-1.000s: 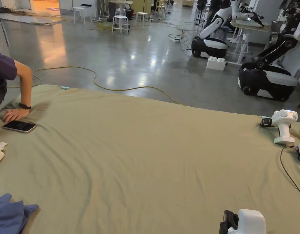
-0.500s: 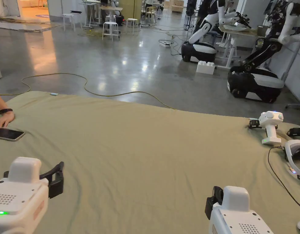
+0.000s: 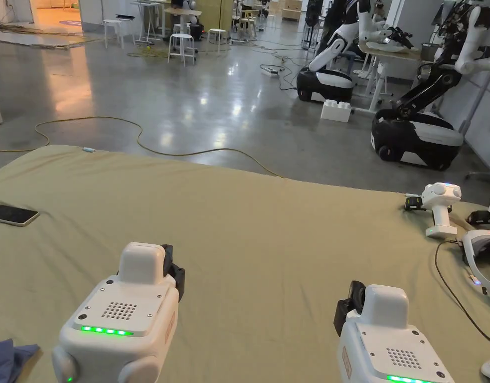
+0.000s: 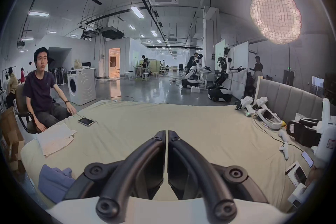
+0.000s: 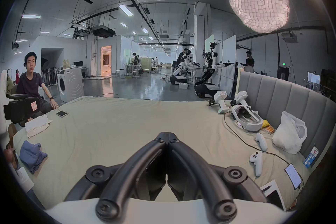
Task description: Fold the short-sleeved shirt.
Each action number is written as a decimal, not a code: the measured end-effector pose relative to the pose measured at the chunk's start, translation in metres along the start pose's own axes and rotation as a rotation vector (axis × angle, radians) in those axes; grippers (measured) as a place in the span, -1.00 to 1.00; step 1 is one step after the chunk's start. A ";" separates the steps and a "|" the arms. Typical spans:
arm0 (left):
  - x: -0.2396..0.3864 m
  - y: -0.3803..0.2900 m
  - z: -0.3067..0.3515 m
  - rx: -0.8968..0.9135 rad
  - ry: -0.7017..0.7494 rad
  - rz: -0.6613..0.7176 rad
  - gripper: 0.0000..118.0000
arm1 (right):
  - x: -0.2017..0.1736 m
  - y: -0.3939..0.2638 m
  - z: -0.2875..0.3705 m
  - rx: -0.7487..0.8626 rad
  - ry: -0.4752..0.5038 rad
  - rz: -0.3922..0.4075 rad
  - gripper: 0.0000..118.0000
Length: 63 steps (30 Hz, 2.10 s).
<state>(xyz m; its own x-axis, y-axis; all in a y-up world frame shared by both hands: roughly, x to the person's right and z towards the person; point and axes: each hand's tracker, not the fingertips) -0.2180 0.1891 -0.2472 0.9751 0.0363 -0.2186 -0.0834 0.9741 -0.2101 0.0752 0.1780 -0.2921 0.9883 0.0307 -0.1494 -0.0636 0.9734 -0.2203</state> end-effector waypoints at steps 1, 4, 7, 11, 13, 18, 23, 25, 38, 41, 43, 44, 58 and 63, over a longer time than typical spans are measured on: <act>0.002 -0.001 0.000 0.002 0.001 -0.003 -0.96 | 0.000 0.000 0.000 0.005 0.001 -0.003 -1.00; 0.004 -0.003 0.001 0.002 -0.001 -0.012 -0.96 | -0.002 -0.001 0.000 0.016 -0.002 -0.001 -1.00; 0.004 -0.004 0.002 0.004 -0.002 -0.008 -0.96 | -0.003 -0.001 0.001 0.019 0.002 0.001 -1.00; 0.004 -0.003 0.003 0.003 0.003 0.004 -0.96 | -0.005 -0.001 0.003 0.018 0.012 -0.008 -1.00; 0.004 -0.002 0.004 0.000 0.001 0.009 -0.96 | -0.006 0.000 0.004 0.020 0.012 -0.002 -1.00; 0.007 -0.002 0.005 0.003 0.000 -0.033 -0.72 | -0.008 0.001 0.004 0.019 -0.007 0.027 -0.48; 0.007 -0.003 0.008 0.010 0.000 -0.020 0.15 | -0.005 -0.002 0.006 0.036 -0.009 0.033 0.44; 0.003 -0.001 0.009 0.005 -0.003 0.034 0.20 | -0.005 -0.002 0.006 0.028 -0.021 0.037 0.74; -0.005 0.002 0.012 0.053 0.016 0.072 0.45 | 0.011 -0.003 0.003 -0.010 0.021 -0.079 0.96; -0.008 0.003 0.011 0.045 0.004 0.083 0.45 | 0.008 -0.003 0.005 0.028 0.012 -0.051 0.96; -0.010 0.002 0.008 0.037 0.007 0.088 0.45 | 0.003 -0.002 0.006 0.039 -0.016 -0.009 0.96; -0.011 0.000 0.008 0.045 0.011 0.092 0.45 | 0.002 -0.002 0.006 0.039 -0.017 -0.015 0.96; -0.013 -0.001 0.009 0.026 -0.037 0.059 0.46 | 0.002 0.013 0.001 -0.044 -0.052 -0.171 0.96; -0.013 0.000 0.010 0.030 -0.032 0.070 0.55 | -0.001 0.022 -0.001 -0.059 0.000 -0.201 0.96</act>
<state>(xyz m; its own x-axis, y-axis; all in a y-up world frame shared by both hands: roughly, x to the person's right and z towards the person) -0.2289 0.1912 -0.2350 0.9732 0.1111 -0.2015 -0.1459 0.9751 -0.1670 0.0730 0.1989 -0.2975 0.9818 -0.1633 -0.0969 0.1273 0.9448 -0.3020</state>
